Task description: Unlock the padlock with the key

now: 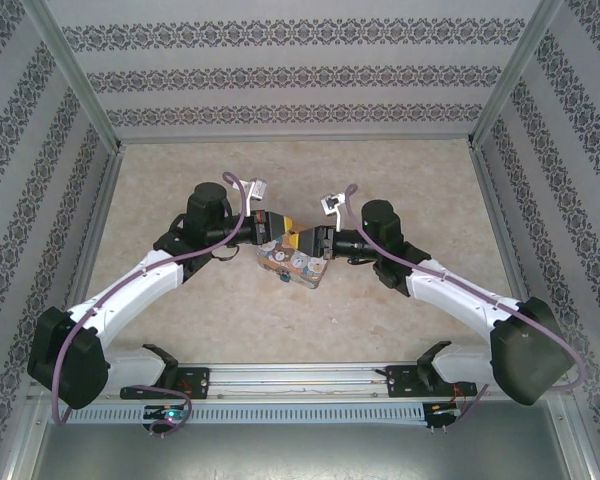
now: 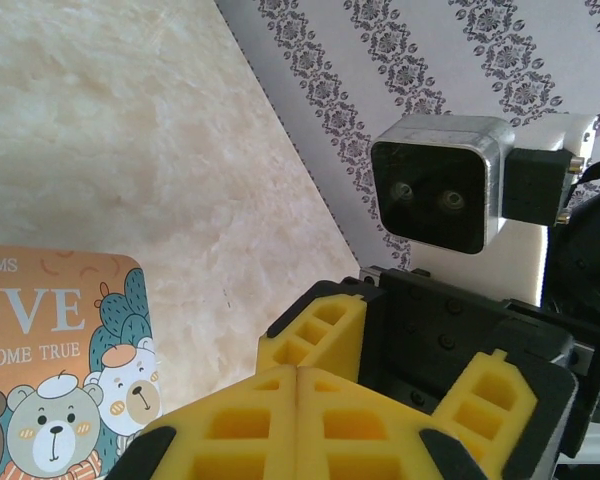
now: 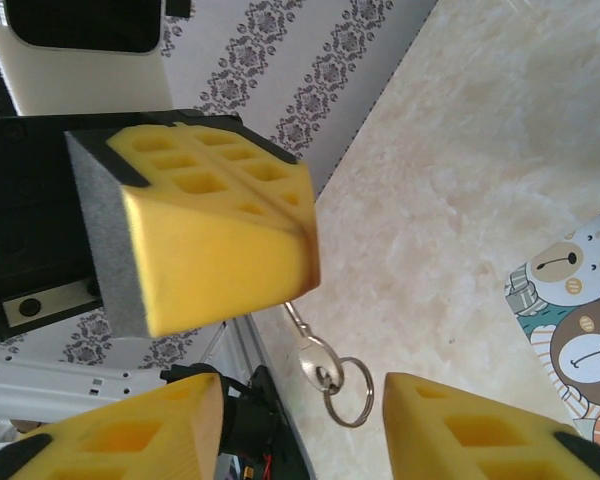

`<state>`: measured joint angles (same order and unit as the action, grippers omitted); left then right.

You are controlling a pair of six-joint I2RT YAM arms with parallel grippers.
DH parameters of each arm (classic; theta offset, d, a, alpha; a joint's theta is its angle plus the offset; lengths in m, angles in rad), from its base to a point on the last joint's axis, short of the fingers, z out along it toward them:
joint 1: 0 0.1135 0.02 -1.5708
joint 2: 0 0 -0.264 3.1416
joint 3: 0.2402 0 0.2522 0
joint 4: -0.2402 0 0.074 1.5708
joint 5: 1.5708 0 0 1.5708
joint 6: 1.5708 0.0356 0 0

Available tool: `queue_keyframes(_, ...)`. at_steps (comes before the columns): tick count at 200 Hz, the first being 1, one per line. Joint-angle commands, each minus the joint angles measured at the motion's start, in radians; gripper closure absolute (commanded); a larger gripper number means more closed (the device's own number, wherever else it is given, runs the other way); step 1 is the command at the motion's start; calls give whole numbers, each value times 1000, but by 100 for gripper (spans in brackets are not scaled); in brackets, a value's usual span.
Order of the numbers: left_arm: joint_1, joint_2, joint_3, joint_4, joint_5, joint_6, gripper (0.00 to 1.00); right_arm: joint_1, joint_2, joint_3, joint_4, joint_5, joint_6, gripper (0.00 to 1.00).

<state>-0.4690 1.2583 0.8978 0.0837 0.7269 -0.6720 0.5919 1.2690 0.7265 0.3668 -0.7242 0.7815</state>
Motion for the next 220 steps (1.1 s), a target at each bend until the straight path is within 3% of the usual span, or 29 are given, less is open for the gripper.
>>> queue_keyframes(1,10,1,-10,48,18,-12,100,10,7,30,47,-17,-16,59)
queue_keyframes(67,10,-3,-18,48,22,-8,100,11,21,39,51,-9,-15,77)
queue_keyframes(118,12,-13,-19,44,11,-3,100,9,13,21,47,6,-21,100)
queue_keyframes(133,15,-20,-21,41,1,-2,100,9,6,13,40,18,-26,100)
queue_keyframes(181,55,-97,-44,-26,-99,22,63,9,-14,-2,-52,82,-78,100)
queue_keyframes(195,65,-135,-59,-78,-159,51,56,11,-14,-8,-79,98,-94,100)
queue_keyframes(220,67,-218,-94,-175,-305,116,33,10,-5,-26,-96,131,-108,100)
